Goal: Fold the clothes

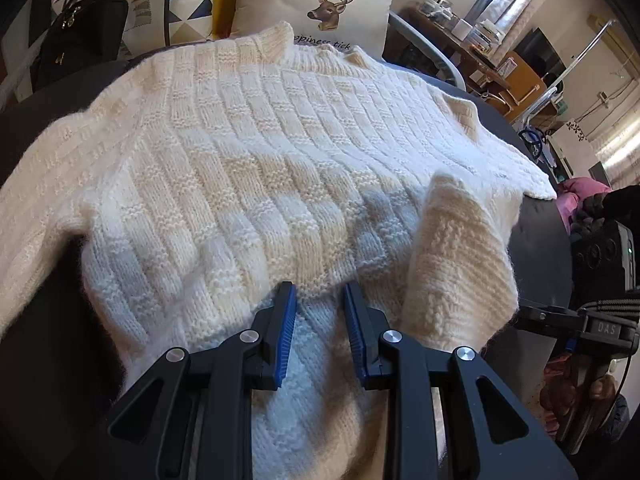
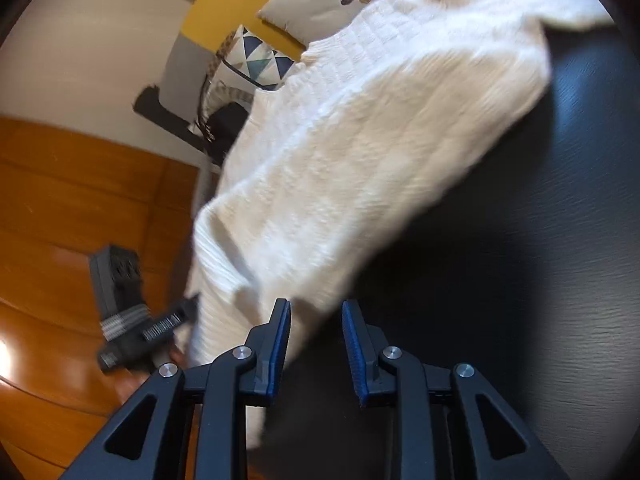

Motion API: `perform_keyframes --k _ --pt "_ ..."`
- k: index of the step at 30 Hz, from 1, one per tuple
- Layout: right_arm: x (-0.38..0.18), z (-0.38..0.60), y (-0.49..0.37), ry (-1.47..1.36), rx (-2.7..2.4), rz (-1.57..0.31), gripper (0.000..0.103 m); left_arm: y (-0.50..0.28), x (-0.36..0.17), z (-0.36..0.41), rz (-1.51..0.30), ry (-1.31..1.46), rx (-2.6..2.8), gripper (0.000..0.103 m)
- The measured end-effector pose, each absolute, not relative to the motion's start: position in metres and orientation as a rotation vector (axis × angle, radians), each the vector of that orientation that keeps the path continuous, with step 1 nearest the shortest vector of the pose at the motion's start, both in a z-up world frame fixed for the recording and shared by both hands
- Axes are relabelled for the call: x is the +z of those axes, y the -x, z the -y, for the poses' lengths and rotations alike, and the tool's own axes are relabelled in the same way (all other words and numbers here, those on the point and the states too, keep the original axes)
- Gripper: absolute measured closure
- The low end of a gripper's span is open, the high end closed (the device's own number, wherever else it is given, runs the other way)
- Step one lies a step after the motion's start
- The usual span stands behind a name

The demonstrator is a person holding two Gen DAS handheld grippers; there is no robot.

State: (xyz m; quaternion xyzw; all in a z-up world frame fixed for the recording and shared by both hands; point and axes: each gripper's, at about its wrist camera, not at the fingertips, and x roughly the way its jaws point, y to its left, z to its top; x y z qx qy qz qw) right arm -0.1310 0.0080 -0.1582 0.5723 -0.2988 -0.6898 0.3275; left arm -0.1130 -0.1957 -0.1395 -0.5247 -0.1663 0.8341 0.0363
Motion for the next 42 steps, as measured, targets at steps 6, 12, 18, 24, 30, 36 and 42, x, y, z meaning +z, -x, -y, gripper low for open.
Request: perform_keyframes --k 6,12,18,24,30,36,42 --pt "-0.164 0.018 0.134 -1.555 -1.827 0.630 0.085 0.111 -0.140 0.196 0.504 1.591 2.570 0.075" --pt "-0.135 0.017 0.129 -1.480 -1.929 0.490 0.097 0.109 -0.138 0.196 0.510 1.586 2.573 0.075" --pt "-0.099 -0.009 0.112 -1.347 -1.955 0.485 0.098 0.107 -0.134 0.192 0.486 1.588 2.585 0.075" --pt "-0.076 -0.037 0.100 -1.301 -1.985 0.493 0.098 0.105 -0.130 0.193 0.449 1.601 2.591 0.075" --pt "-0.040 -0.100 0.081 -1.237 -2.054 0.563 0.103 0.105 -0.135 0.187 0.339 1.635 2.597 0.075" --pt "0.013 -0.157 0.063 -1.160 -2.204 0.497 0.091 0.110 -0.138 0.186 0.324 1.660 2.586 0.075" --pt "-0.059 -0.122 0.055 -1.432 -1.994 0.405 0.074 0.112 -0.138 0.185 0.329 1.679 2.593 0.075"
